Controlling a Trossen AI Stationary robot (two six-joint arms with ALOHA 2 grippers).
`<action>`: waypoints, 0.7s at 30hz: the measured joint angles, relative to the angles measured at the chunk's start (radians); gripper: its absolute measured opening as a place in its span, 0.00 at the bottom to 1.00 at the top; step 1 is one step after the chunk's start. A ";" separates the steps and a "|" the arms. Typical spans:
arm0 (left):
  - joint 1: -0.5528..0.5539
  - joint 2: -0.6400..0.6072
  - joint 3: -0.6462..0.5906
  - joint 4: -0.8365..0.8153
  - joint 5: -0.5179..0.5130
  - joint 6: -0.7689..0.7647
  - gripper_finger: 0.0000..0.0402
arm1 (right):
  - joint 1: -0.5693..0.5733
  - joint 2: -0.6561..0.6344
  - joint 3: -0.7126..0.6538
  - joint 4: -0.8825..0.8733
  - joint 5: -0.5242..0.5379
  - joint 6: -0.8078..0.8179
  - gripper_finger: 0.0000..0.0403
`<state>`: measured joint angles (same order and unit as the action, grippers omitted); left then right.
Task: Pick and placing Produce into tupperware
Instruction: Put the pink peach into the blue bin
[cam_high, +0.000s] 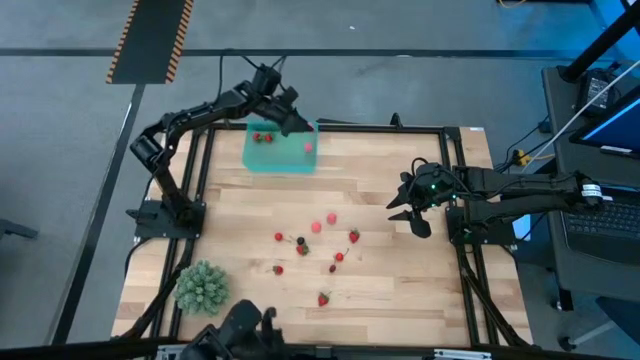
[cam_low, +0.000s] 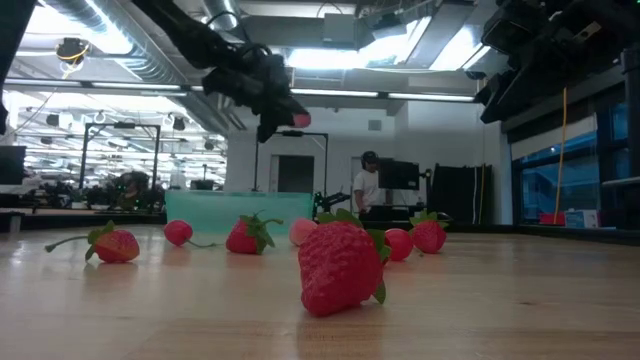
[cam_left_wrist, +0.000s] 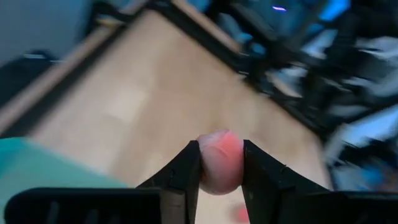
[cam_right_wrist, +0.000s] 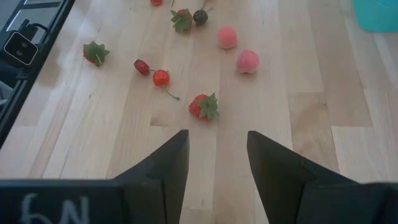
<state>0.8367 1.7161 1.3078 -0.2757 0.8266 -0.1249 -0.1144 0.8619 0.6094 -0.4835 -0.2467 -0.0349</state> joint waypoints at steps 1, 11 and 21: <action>0.007 0.000 0.000 -0.002 -0.044 -0.001 0.22 | 0.000 0.000 0.000 0.000 0.000 0.000 0.41; -0.008 0.043 -0.001 -0.175 -0.456 0.121 0.21 | 0.000 0.000 0.000 0.000 0.000 0.000 0.41; -0.055 0.206 -0.001 -0.185 -0.601 0.073 0.22 | 0.000 0.000 0.000 0.001 0.000 0.000 0.41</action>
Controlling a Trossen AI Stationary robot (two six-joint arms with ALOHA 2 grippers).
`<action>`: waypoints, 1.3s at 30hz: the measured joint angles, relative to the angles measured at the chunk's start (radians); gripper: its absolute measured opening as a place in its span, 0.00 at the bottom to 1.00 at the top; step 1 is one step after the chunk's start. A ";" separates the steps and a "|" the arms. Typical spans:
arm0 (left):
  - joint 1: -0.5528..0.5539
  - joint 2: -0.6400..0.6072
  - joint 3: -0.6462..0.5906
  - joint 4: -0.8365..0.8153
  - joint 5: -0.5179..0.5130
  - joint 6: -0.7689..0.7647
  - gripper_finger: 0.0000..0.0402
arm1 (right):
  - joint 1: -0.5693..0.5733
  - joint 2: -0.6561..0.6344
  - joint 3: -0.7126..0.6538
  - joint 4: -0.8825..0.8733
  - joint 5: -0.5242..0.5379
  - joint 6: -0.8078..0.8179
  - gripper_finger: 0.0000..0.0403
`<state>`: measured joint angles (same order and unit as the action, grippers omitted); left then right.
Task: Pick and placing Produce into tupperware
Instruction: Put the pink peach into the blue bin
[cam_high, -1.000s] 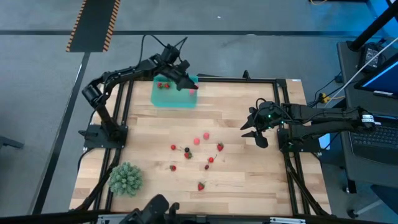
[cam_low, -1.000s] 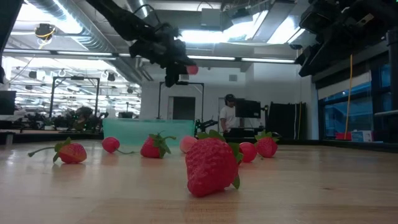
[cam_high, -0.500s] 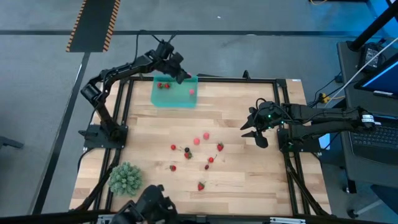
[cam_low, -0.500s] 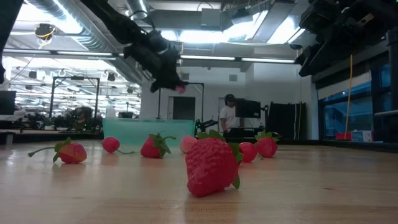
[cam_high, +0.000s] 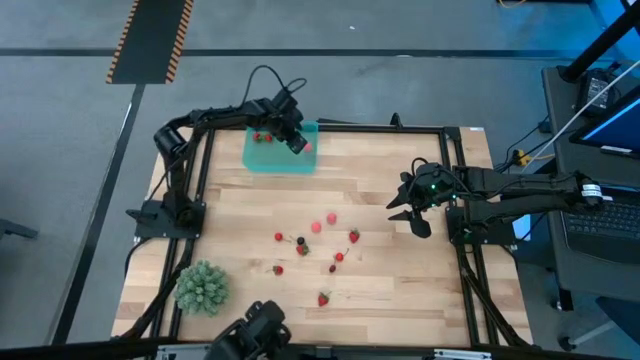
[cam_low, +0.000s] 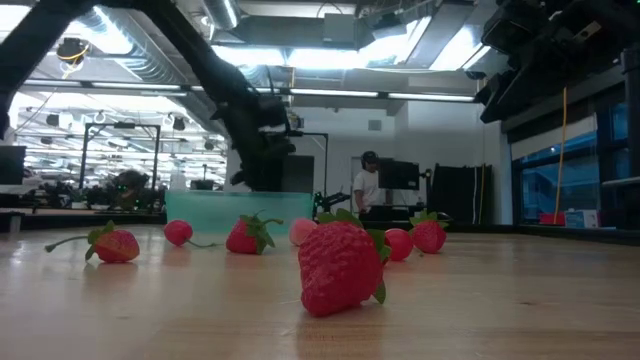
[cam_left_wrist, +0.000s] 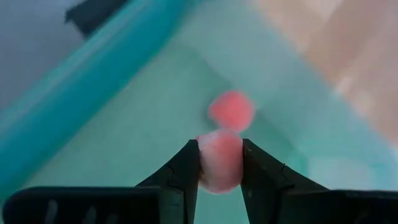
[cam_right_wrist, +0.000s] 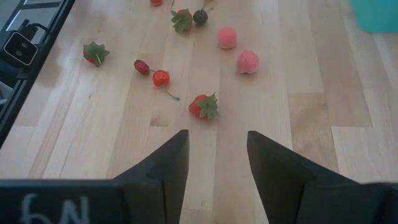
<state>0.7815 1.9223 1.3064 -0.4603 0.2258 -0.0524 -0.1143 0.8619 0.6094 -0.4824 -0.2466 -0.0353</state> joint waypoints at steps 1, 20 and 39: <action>0.001 0.015 0.000 0.000 -0.004 -0.017 0.22 | 0.000 0.000 0.000 0.000 0.000 0.000 0.41; -0.020 0.078 0.001 0.073 -0.043 -0.048 0.24 | 0.000 0.000 0.000 0.008 0.000 -0.003 0.41; -0.024 0.078 0.001 0.071 -0.059 -0.051 0.43 | 0.000 0.000 0.000 0.006 0.000 0.003 0.41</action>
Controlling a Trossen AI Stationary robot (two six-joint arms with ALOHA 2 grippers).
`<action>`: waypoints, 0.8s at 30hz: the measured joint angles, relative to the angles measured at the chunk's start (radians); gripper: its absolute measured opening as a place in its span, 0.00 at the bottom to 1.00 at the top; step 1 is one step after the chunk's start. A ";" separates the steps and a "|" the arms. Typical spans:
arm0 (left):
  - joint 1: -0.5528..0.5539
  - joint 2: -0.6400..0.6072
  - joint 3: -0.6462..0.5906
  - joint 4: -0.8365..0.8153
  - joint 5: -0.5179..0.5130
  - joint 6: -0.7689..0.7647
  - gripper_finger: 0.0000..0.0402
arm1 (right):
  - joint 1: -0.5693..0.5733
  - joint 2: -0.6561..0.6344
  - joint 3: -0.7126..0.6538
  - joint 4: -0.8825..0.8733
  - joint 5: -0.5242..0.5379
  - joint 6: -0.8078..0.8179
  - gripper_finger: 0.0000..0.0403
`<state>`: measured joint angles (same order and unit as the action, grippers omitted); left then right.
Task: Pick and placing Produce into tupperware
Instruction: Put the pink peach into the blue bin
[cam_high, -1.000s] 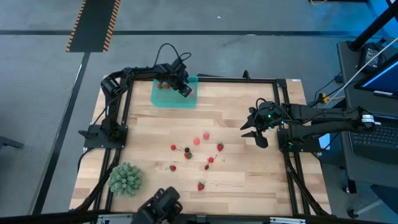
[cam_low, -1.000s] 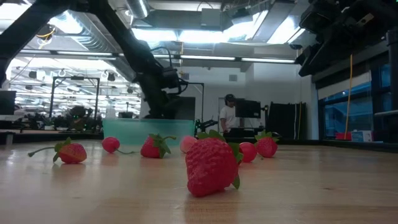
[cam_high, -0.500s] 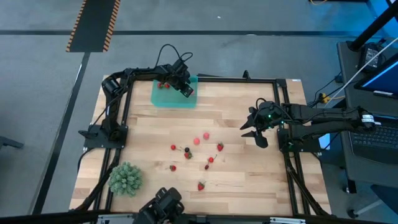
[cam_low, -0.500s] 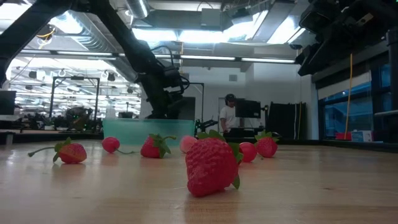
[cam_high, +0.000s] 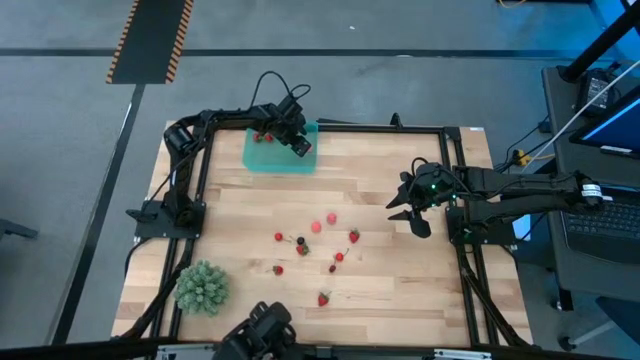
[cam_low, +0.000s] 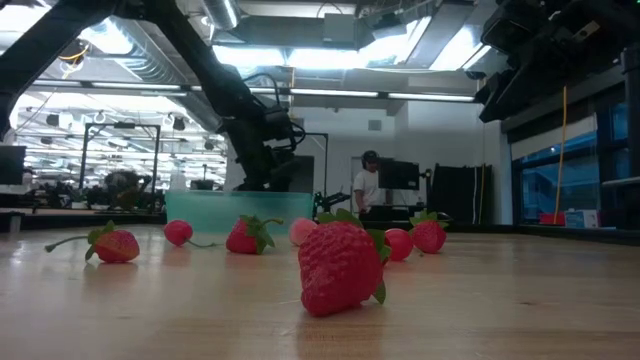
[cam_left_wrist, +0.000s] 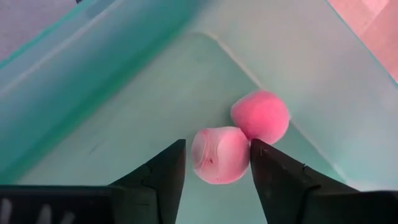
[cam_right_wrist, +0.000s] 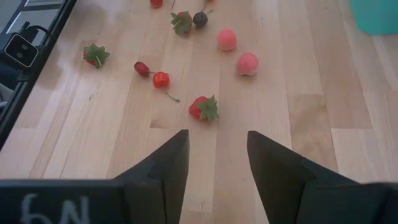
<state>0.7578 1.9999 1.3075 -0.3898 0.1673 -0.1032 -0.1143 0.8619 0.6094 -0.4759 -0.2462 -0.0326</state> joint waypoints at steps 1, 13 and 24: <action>0.001 -0.003 0.000 -0.003 0.013 -0.001 0.43 | 0.000 0.000 0.000 0.000 0.000 0.000 0.41; 0.001 -0.199 0.000 -0.086 0.051 -0.025 0.40 | 0.000 0.000 0.000 0.000 0.000 0.001 0.41; -0.097 -0.395 0.000 -0.294 0.065 -0.028 0.37 | 0.000 0.000 0.000 0.001 0.000 0.002 0.41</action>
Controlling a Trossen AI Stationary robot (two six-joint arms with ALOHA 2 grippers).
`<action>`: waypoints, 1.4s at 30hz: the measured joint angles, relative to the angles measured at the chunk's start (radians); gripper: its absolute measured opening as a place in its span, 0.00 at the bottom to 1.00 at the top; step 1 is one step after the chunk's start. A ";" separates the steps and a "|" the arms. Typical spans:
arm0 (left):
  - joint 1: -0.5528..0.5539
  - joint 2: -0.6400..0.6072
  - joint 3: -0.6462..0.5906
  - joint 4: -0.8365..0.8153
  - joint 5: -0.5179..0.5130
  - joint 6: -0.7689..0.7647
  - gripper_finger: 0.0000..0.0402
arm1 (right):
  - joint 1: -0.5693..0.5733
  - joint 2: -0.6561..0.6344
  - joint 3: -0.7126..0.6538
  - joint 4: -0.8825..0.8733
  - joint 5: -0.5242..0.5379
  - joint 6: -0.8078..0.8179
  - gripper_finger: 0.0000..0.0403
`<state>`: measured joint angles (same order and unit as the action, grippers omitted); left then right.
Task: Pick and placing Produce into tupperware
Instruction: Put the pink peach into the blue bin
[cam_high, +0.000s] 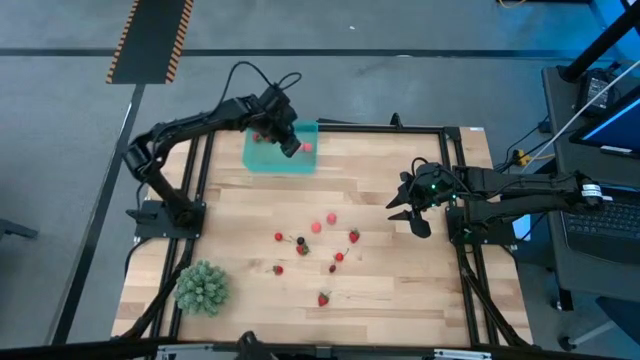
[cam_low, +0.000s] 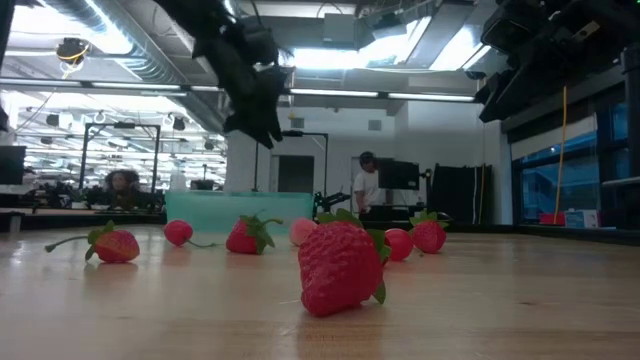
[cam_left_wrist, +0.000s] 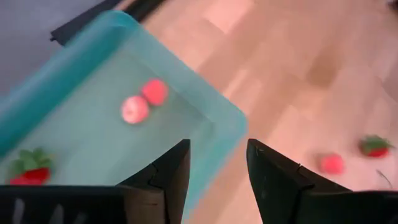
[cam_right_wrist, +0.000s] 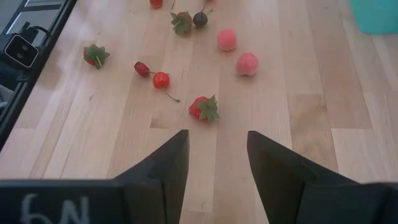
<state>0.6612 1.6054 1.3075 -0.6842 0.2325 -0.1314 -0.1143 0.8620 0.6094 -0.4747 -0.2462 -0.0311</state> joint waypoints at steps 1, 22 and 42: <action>-0.017 -0.008 0.000 -0.007 0.001 -0.001 0.37 | 0.000 0.000 0.000 0.000 0.000 0.000 0.41; -0.509 -0.012 -0.001 -0.005 -0.118 0.002 0.39 | 0.000 0.001 0.000 0.007 0.000 0.004 0.41; -0.596 -0.012 -0.050 0.117 -0.233 -0.083 0.49 | 0.000 0.001 0.000 0.007 0.000 0.004 0.41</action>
<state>0.0653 1.5932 1.2572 -0.5674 -0.0010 -0.2143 -0.1145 0.8627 0.6094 -0.4675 -0.2466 -0.0269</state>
